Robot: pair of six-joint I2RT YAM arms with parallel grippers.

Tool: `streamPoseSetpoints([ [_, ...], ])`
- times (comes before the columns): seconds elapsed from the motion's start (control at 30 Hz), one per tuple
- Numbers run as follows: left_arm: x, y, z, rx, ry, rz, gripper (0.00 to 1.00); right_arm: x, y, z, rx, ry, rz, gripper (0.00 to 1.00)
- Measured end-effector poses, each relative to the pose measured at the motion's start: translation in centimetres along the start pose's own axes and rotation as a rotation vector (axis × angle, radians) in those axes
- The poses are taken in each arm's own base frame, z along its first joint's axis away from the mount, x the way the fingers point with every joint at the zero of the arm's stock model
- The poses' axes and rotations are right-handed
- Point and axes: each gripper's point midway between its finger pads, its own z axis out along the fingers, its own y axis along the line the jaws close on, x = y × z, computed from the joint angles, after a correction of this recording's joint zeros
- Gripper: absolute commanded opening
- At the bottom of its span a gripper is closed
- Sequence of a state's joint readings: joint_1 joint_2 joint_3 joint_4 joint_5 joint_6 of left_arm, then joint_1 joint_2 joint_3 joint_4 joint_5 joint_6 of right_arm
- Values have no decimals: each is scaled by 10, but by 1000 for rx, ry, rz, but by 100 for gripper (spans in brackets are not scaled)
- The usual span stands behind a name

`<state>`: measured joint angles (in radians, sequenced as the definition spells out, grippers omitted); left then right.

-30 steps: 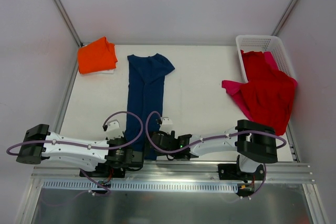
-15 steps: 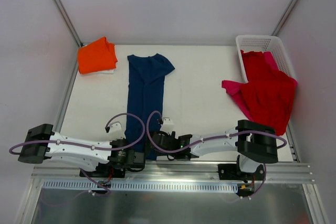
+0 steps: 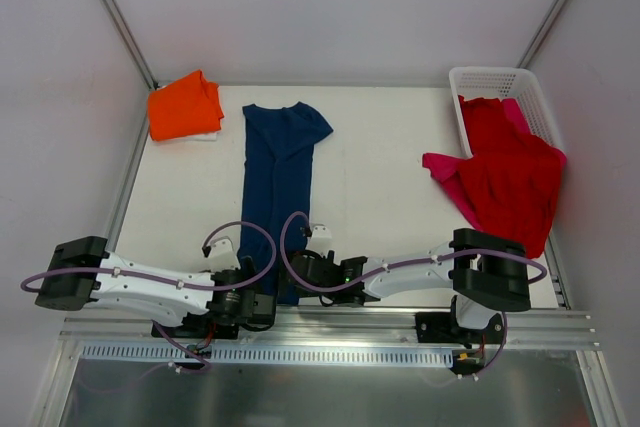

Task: Fold and stack the t-shirts
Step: Grab the bottom of the folded rectangular tshirt with both arms

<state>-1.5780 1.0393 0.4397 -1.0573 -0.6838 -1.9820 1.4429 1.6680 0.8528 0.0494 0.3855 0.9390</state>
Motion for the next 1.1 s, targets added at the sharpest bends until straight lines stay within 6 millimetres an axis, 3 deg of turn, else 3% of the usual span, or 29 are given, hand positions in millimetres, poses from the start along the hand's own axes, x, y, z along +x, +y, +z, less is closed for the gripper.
streamPoseSetpoints([
  [0.07, 1, 2, 1, -6, 3, 7, 56, 0, 0, 0, 1, 0, 0, 80],
  [0.1, 2, 3, 1, -8, 2, 10, 45, 1, -1, 0, 2, 2, -1, 71],
  [0.17, 2, 2, 1, -10, 1, 11, 35, 3, -6, 1, 11, 6, -4, 58],
  [0.23, 3, 2, 2, -13, -4, 11, 23, 5, -10, 1, 21, 9, -7, 38],
  [0.3, 2, 1, 2, -11, -7, 11, 20, 8, -16, 2, 35, 19, -9, 18],
  [0.4, 2, 1, 3, -12, -12, 12, 16, 11, -22, 4, 50, 28, -11, 0],
  [1.1, 0, -6, -1, -18, -27, 37, 3, 11, -21, 5, 39, 33, 2, 0],
])
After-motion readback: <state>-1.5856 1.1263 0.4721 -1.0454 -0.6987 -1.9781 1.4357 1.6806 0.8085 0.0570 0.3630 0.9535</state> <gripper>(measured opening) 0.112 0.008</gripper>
